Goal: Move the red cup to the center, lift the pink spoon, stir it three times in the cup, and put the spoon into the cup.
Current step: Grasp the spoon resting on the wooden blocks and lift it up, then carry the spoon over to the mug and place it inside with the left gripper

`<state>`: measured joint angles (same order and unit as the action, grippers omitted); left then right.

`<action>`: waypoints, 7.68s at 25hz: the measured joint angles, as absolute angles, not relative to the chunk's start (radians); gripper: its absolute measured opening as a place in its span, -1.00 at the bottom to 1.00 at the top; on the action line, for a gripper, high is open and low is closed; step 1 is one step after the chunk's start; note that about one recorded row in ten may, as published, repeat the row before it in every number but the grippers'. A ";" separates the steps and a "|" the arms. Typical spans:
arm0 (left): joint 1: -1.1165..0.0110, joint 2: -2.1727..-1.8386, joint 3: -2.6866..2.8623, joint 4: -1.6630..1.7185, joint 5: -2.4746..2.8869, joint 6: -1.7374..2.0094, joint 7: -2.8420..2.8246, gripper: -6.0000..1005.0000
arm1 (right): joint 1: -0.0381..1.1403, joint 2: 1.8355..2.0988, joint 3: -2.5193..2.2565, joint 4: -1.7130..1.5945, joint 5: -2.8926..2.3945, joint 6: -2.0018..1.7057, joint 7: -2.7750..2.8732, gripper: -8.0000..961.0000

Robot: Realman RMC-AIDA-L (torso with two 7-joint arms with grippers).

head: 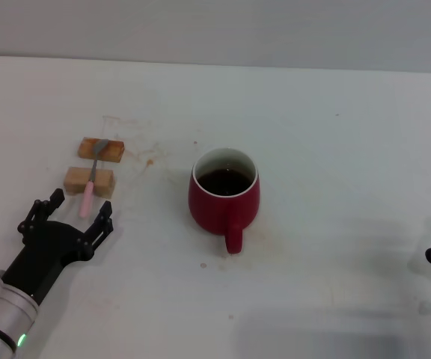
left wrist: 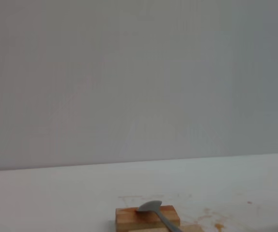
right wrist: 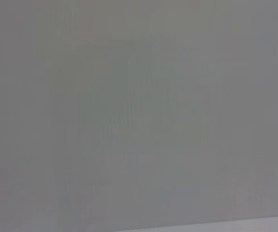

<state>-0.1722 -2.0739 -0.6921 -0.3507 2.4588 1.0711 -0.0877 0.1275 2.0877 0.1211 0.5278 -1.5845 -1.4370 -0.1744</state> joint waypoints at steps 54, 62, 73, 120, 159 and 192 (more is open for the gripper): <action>-0.196 -2.077 -0.693 -0.364 2.447 1.014 -0.090 0.19 | 0.130 2.088 0.120 0.532 -1.588 -1.434 -0.173 -0.98; -0.196 -2.077 -0.693 -0.364 2.447 1.015 -0.088 0.07 | 0.130 2.088 0.120 0.532 -1.588 -1.432 -0.173 -0.99; -0.197 -2.077 -0.693 -0.364 2.445 1.014 -0.086 -0.02 | 0.130 2.088 0.120 0.532 -1.588 -1.431 -0.173 -0.99; -0.198 -2.075 -0.686 -0.364 2.387 1.031 -0.085 -0.69 | 0.129 2.088 0.115 0.531 -1.589 -1.431 -0.173 -0.98; -0.303 -2.050 -0.650 -0.390 2.441 1.307 -0.103 -0.71 | 0.128 2.090 0.104 0.526 -1.584 -1.428 -0.173 -0.98; -0.266 -1.914 -0.898 -0.819 2.883 1.132 -0.315 -0.71 | 0.122 2.086 0.123 0.522 -1.527 -1.443 -0.181 -0.98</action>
